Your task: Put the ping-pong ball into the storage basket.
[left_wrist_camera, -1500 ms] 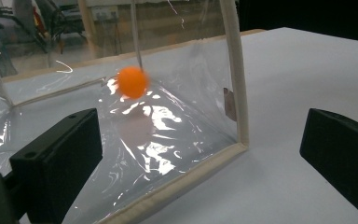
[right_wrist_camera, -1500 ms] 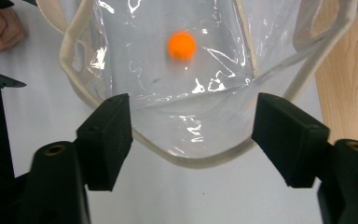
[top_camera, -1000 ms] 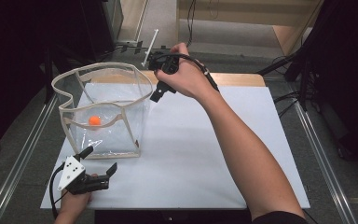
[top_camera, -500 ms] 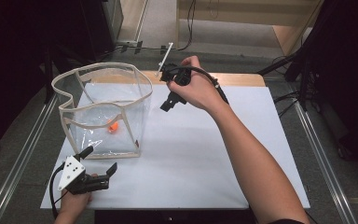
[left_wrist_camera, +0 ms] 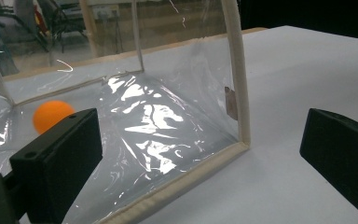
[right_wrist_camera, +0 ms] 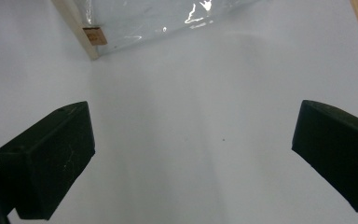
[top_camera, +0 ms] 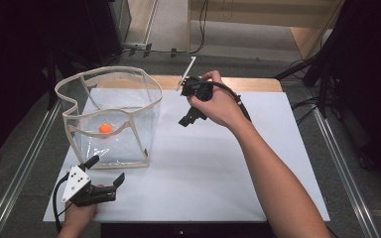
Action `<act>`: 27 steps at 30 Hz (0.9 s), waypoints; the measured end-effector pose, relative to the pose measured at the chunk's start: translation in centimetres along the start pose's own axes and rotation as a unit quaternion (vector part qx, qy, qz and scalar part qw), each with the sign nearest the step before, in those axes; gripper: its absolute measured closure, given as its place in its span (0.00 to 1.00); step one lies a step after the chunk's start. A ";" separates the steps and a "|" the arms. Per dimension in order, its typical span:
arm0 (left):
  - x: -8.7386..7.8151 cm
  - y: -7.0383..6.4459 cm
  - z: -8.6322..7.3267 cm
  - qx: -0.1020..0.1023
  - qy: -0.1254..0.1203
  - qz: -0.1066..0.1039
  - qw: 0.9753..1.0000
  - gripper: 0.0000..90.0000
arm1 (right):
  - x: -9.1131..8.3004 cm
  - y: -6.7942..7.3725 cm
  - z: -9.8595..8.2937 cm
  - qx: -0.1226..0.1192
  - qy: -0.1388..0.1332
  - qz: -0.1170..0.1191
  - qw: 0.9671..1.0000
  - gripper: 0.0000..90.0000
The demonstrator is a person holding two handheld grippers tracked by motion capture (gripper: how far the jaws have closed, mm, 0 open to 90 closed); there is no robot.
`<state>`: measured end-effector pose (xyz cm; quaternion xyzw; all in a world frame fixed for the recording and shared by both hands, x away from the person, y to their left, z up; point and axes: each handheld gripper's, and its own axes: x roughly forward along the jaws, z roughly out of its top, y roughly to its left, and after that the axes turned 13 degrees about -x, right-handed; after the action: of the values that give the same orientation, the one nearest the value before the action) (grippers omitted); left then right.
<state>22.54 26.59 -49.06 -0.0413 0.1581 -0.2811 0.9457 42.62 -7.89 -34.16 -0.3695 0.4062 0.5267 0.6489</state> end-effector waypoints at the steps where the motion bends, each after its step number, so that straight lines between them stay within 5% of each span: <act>1: 0.0 0.0 0.0 0.000 0.000 0.000 1.000 0.00 | 0.1 0.1 -0.2 0.000 0.000 -0.001 1.000 0.00; 27: 0.0 0.0 0.0 0.002 0.001 0.001 1.000 0.00 | 1.2 2.1 -6.3 0.027 -0.028 -0.021 0.999 0.00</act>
<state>22.54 26.56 -49.07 -0.0395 0.1581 -0.2807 0.9458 39.82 -12.76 -37.81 -0.3453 0.3940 0.5120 0.6807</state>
